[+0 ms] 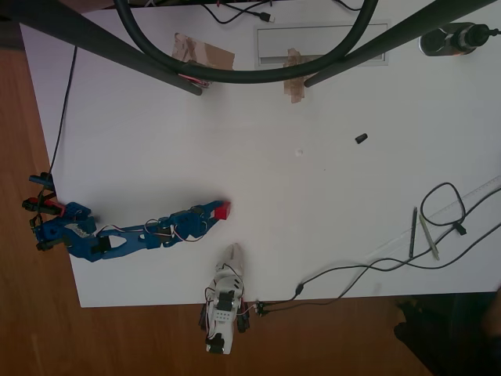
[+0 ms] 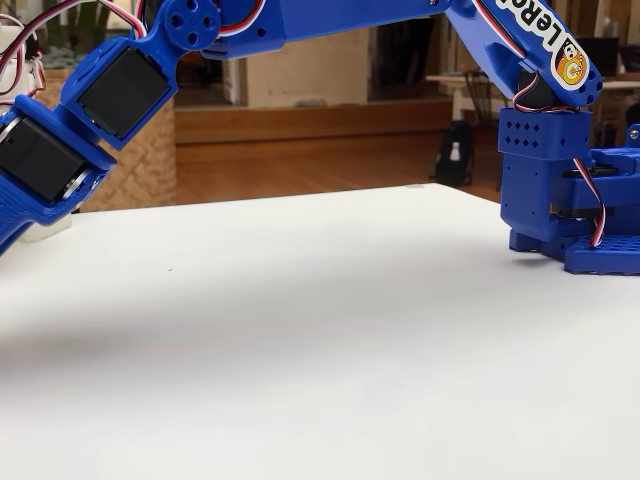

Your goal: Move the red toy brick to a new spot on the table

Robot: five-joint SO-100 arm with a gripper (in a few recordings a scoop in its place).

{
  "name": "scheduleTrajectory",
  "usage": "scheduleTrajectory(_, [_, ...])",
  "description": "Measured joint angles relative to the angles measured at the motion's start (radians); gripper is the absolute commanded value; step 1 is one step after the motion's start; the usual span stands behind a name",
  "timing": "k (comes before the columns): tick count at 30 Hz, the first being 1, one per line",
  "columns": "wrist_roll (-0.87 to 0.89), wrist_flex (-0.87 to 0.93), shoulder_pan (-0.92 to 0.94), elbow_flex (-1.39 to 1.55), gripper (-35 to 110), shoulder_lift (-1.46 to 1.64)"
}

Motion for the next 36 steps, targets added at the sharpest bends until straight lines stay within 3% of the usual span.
scheduleTrajectory(11, [0.061,-0.012,0.000,-0.077,31,-0.041])
scheduleTrajectory(24, [0.078,-0.012,0.043,-0.038,30,0.011])
scheduleTrajectory(29, [0.048,-0.012,0.120,0.224,21,0.291])
scheduleTrajectory(36, [-0.114,-0.008,0.215,0.986,7,0.893])
